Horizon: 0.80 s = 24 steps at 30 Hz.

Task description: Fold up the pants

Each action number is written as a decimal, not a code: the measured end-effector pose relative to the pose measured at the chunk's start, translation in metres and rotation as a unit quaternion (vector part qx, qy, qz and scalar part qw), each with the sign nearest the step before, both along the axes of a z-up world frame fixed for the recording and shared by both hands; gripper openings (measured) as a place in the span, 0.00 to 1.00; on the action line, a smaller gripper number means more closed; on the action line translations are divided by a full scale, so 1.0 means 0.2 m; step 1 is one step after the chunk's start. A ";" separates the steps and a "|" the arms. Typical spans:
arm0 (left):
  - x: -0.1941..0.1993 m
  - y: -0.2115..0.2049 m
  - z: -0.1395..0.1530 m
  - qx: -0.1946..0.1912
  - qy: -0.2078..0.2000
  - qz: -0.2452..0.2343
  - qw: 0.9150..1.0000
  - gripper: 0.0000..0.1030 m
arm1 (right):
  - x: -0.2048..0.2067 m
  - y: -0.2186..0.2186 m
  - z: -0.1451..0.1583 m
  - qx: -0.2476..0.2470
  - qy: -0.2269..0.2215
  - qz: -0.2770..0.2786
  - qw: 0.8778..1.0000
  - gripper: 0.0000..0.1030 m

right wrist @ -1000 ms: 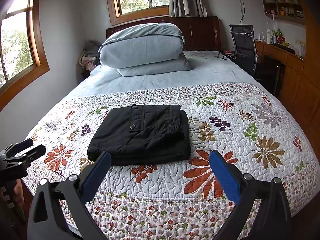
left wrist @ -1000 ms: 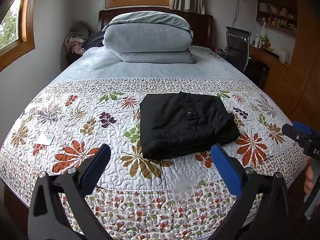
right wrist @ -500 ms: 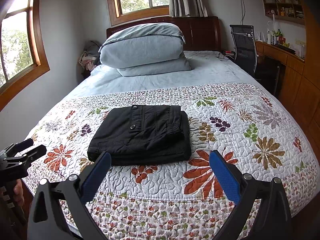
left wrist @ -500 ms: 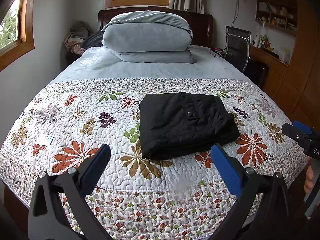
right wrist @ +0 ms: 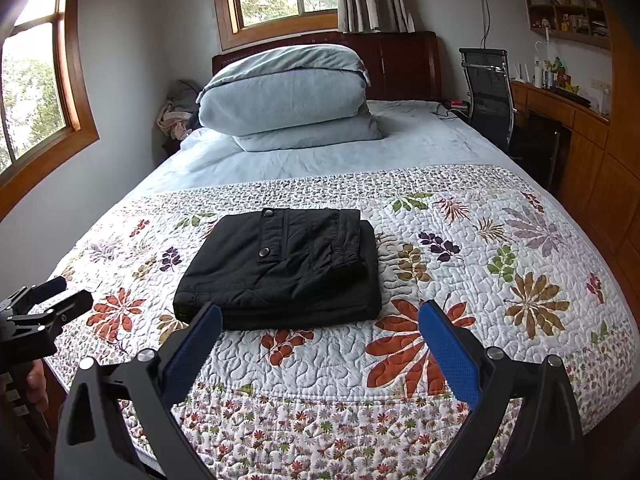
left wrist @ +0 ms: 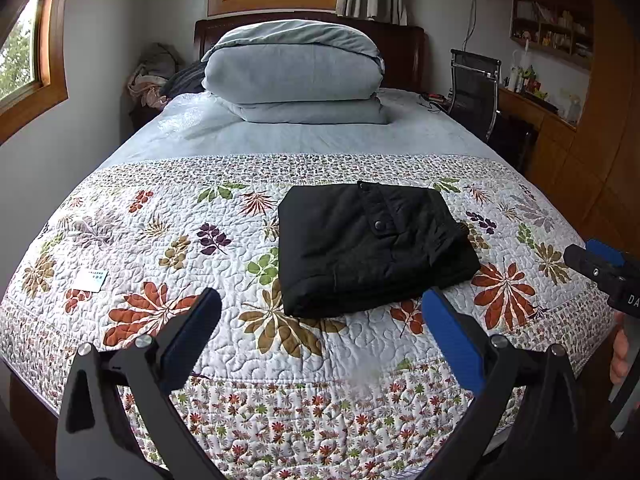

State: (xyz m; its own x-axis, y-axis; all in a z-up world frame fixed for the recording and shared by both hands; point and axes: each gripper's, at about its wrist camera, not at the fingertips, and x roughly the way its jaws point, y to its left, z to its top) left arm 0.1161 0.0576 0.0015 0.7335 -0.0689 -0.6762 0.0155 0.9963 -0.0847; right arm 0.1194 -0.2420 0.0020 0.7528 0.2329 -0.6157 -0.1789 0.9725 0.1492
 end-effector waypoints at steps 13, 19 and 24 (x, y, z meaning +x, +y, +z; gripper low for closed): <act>0.00 0.00 0.01 0.001 -0.007 -0.001 1.000 0.97 | 0.00 0.00 -0.01 0.001 0.005 -0.001 1.000 0.97; 0.00 0.00 0.02 -0.002 -0.011 -0.003 1.000 0.97 | 0.00 -0.02 0.00 0.002 0.002 -0.003 1.000 0.97; 0.02 0.02 0.00 -0.018 0.002 -0.003 1.000 0.97 | 0.01 -0.03 -0.01 0.006 0.007 -0.005 1.000 0.97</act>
State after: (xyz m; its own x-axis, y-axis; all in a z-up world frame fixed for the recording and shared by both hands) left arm 0.1199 0.0612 0.0014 0.7298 -0.0979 -0.6766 0.0212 0.9925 -0.1207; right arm 0.1219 -0.2470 -0.0007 0.7464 0.2330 -0.6233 -0.1680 0.9723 0.1623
